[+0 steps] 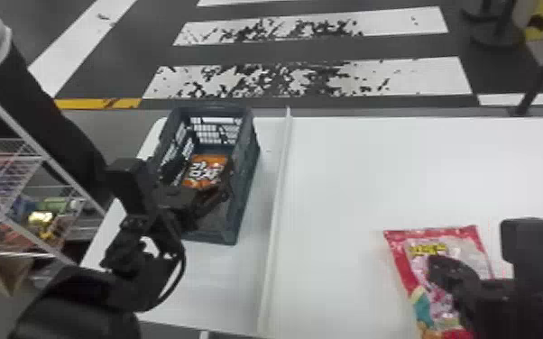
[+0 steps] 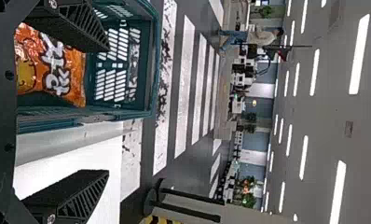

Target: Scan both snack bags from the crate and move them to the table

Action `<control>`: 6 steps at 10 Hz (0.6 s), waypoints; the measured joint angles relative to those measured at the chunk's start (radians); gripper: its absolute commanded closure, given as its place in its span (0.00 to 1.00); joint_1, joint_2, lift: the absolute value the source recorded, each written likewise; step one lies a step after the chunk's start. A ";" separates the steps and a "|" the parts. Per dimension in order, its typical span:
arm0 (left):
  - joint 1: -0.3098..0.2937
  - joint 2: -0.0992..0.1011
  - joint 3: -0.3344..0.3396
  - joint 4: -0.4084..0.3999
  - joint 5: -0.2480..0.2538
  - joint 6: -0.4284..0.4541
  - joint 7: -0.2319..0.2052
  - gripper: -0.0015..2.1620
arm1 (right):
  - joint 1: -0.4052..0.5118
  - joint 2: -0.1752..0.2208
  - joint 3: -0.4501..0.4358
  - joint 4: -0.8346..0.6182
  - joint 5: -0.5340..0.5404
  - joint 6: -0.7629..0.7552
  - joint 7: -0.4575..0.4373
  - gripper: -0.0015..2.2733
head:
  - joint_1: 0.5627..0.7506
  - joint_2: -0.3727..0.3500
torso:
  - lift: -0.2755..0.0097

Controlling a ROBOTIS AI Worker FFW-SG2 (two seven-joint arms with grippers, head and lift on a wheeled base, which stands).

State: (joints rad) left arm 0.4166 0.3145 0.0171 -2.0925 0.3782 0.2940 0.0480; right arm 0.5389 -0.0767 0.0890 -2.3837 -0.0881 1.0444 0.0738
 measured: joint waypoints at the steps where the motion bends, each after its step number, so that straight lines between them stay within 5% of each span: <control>1: 0.003 0.000 -0.007 -0.002 -0.008 0.000 0.000 0.03 | -0.025 0.001 -0.013 0.023 0.000 -0.007 0.000 0.99 | 0.70 0.70 | 0.66; 6: 0.005 -0.013 -0.020 -0.004 -0.028 0.000 0.003 0.03 | -0.062 0.002 -0.030 0.122 -0.001 -0.036 -0.007 0.99 | 0.70 0.65 | 0.66</control>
State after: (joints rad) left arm 0.4213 0.3011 -0.0026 -2.0966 0.3505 0.2938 0.0506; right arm 0.4765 -0.0748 0.0595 -2.2618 -0.0887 1.0083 0.0666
